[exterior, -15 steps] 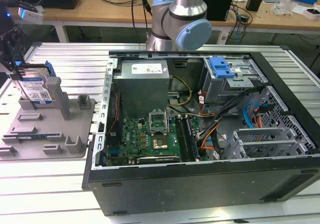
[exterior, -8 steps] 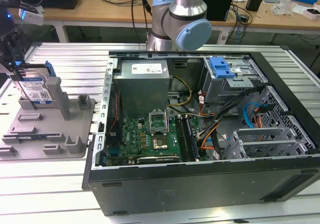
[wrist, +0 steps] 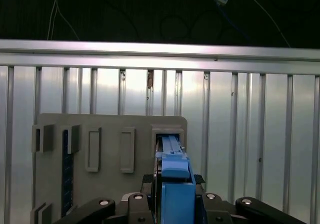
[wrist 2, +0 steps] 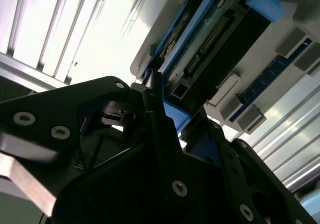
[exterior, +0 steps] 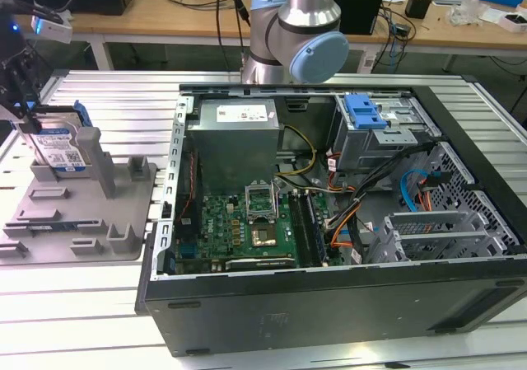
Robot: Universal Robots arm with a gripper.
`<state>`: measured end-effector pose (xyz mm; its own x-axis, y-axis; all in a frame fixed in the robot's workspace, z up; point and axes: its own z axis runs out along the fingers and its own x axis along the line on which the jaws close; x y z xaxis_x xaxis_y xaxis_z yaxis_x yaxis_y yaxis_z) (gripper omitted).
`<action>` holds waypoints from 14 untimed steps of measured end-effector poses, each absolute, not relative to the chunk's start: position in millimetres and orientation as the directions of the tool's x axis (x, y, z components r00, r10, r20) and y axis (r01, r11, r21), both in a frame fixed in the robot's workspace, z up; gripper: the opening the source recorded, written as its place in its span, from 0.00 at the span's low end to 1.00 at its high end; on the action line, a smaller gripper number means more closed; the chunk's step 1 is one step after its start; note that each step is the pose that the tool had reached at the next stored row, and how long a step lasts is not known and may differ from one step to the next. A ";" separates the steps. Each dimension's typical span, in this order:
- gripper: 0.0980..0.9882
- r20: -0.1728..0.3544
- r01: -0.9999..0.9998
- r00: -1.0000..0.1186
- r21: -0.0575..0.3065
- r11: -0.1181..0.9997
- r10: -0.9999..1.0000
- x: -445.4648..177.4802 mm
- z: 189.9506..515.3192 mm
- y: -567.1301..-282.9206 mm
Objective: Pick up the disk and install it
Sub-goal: 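Pick up the disk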
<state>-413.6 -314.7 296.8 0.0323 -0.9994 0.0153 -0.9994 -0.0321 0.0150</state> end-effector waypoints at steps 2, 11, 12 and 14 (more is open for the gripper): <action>0.33 0.015 -0.999 0.031 0.015 -0.030 -0.999 -413.6 296.4 -314.7; 0.32 0.015 -0.999 0.030 0.015 -0.030 -0.999 -413.6 296.3 -314.7; 0.30 0.015 -0.999 0.030 0.015 -0.030 -0.999 -413.6 296.3 -314.7; 0.30 0.015 -0.999 0.030 0.015 -0.030 -0.999 -413.6 296.3 -314.7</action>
<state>-413.6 -314.7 296.3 0.0300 -0.9994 0.0153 -0.9994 -0.0298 0.0150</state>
